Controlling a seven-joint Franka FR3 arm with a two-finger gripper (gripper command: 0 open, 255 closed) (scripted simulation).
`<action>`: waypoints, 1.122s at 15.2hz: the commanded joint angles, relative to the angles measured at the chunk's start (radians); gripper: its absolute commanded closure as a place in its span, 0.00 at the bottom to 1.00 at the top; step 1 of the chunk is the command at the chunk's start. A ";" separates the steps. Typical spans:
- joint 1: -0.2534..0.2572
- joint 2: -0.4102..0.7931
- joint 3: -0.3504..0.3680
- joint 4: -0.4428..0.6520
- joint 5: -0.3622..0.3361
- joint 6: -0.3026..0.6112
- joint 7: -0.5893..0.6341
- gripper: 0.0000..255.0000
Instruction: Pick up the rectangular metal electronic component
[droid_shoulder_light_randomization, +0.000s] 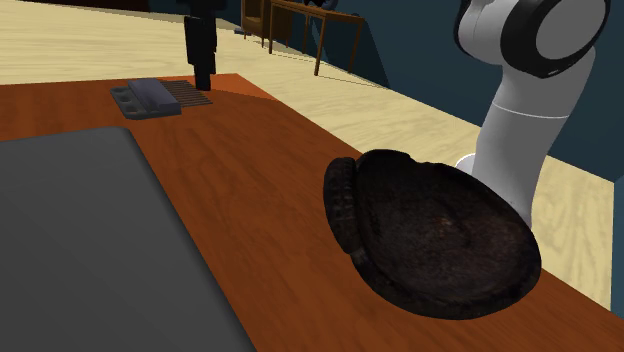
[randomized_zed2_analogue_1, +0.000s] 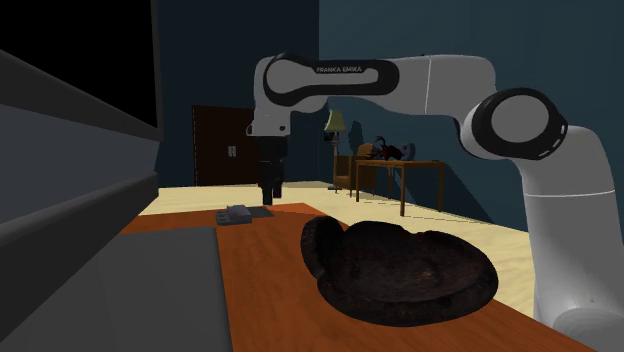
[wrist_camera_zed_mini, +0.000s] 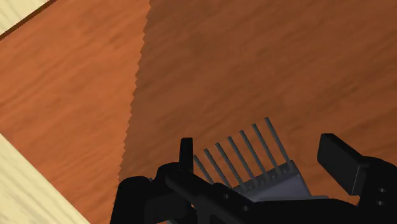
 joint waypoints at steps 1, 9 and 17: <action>0.003 0.003 0.003 -0.013 -0.001 0.017 -0.005 0.00; -0.002 -0.020 0.002 -0.119 0.006 0.101 -0.008 1.00; -0.002 -0.020 0.001 -0.119 0.006 0.101 -0.009 1.00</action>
